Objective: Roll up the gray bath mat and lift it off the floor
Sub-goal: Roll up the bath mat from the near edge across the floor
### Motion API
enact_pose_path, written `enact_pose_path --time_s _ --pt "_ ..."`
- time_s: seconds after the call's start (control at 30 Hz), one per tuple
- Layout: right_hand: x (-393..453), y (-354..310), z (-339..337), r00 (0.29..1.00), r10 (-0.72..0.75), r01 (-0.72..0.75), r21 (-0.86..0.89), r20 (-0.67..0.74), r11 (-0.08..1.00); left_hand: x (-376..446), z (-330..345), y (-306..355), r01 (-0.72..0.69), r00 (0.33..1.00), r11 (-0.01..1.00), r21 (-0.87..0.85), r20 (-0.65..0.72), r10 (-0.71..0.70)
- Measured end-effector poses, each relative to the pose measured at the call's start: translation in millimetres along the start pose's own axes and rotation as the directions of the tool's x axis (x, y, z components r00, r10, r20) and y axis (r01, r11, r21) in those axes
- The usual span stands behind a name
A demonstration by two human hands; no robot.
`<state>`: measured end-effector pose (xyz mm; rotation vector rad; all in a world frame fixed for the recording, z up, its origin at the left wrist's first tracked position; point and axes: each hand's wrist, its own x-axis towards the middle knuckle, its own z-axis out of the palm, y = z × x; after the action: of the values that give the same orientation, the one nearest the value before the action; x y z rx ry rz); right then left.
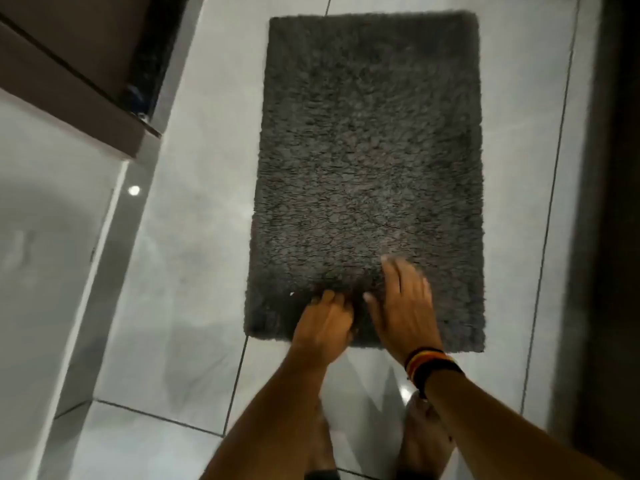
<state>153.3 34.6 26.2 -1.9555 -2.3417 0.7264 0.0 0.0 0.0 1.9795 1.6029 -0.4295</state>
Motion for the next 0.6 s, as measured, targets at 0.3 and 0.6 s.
enact_pose_path --time_s 0.3,0.6 --pt "-26.4 54.3 65.1 0.872 -0.071 0.246 -0.31 0.484 0.918 13.5 62.5 -8.8 -0.116 0.981 0.975 0.19 0.173 0.083" --pt "0.3 46.0 52.3 0.853 -0.195 0.377 -0.314 0.484 0.871 8.8 55.8 -19.5 -0.154 0.98 0.984 0.086 0.14 0.141"
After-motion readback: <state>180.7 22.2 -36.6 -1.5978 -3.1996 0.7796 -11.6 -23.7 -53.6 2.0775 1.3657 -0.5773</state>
